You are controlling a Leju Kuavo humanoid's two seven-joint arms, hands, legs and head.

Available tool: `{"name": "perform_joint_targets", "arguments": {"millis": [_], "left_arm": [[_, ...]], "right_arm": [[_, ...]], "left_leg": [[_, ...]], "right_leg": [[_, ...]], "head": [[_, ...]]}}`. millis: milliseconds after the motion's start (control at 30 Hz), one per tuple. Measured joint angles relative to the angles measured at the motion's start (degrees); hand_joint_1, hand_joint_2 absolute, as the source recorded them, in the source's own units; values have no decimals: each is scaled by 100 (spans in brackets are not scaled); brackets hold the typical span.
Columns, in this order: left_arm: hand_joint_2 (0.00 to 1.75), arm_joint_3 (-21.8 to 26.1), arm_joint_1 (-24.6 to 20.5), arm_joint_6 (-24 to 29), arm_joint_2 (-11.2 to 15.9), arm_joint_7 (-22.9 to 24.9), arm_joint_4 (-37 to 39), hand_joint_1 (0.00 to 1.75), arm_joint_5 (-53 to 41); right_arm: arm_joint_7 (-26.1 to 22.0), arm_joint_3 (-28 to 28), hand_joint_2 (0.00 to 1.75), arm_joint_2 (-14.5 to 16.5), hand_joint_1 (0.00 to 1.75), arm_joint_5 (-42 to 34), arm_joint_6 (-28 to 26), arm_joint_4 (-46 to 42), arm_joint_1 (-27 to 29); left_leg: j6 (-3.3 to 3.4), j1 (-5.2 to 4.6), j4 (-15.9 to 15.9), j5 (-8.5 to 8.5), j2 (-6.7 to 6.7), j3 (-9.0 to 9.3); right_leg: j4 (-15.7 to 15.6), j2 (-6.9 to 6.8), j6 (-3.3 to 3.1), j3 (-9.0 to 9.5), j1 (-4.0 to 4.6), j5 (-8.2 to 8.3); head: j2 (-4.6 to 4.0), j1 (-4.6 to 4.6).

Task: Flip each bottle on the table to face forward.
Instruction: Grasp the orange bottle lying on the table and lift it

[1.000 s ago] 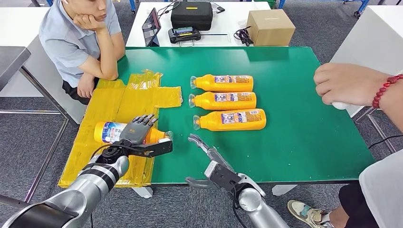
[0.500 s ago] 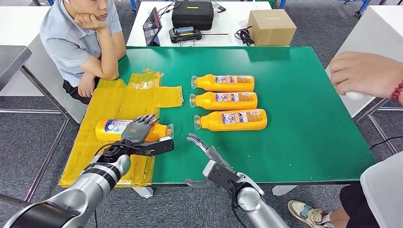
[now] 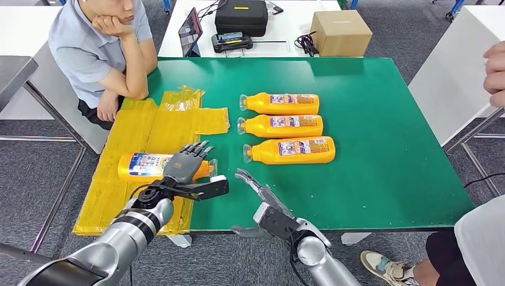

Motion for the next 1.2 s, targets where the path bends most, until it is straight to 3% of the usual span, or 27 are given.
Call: {"name": "perform_joint_targets", "arguments": {"millis": [500,767,900,1100,1200], "left_arm": [[175,-291,234,18,-117,-46,-622,0,265],[175,-410,402,299,-109,-66,-921,0,505],[175,-442,793,449,-99,-277,-1488,0,958],[175,-514,1705,736,-51,-550,-2655,0,1563],[175,-524,2097,1010,-52,-1015,-3131,0,2168]], "right_arm": [[0,-16,175,-2,0,60,-40,0,59],[0,-58,175,-3,0,129,-105,-30,85],[11,-192,0,4,0,169,-438,-268,279],[98,-596,0,60,0,326,-1193,-892,723],[143,-772,0,100,0,383,-1598,-1119,883]], "left_leg": [[0,1,-1,0,4,-20],[0,0,0,-1,3,-23],[-1,0,0,-3,2,-25],[-2,0,-1,-8,3,-36],[-2,0,-2,-8,4,-35]], "right_leg": [[0,1,0,-23,1,0],[0,1,0,-24,0,0],[0,0,0,-26,0,-2],[-2,1,0,-38,0,-4],[-2,1,0,-38,0,-4]], "head": [[0,0],[0,0],[0,-2],[0,-1],[0,-2]]}}
